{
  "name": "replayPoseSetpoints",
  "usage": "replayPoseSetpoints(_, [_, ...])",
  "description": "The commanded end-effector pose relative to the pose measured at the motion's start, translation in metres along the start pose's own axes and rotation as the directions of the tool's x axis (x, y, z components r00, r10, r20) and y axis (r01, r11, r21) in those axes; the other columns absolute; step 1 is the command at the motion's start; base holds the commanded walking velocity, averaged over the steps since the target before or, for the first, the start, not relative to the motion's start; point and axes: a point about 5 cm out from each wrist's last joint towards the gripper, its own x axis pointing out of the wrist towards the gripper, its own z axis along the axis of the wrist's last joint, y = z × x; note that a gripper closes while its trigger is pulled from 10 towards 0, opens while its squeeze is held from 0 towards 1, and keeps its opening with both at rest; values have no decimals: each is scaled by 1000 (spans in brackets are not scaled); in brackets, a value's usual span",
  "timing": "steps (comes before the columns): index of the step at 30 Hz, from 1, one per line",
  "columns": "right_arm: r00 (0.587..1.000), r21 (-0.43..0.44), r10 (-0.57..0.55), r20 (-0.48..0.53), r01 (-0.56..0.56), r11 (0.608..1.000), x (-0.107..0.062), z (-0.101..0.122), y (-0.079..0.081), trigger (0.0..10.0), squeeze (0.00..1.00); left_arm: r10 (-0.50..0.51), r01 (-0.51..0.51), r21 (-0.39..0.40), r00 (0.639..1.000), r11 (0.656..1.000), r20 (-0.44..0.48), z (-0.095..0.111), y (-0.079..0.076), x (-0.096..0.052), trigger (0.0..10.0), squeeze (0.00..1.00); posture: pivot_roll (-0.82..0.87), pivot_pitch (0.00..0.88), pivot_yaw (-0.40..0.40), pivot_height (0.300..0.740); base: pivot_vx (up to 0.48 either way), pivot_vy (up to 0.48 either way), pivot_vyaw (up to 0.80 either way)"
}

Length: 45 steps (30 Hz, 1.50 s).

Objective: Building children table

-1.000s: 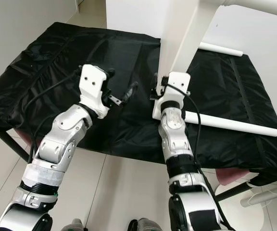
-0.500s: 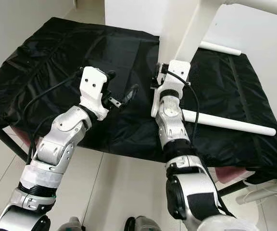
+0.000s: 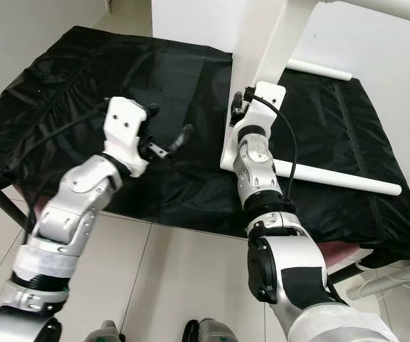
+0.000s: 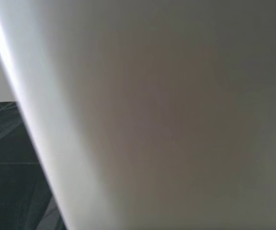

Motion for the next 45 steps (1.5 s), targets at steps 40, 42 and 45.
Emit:
replayPoseSetpoints(40, [930,334,320,182,-365,869,-25,53,167,7569,0,-77,76,31,997,997,27,17,28,-29,10000,0,148,94,-123,740,0,0,0])
replayPoseSetpoints(42, [921,289,347,178,-386,876,-28,47,169,10000,0,-79,78,30,997,996,27,18,27,-28,10000,0,148,95,-123,740,0,0,0])
replayPoseSetpoints(45, [919,276,359,162,-392,878,-31,36,166,10000,1000,-78,77,30,997,997,28,18,27,-28,10000,0,145,96,-124,740,0,0,0])
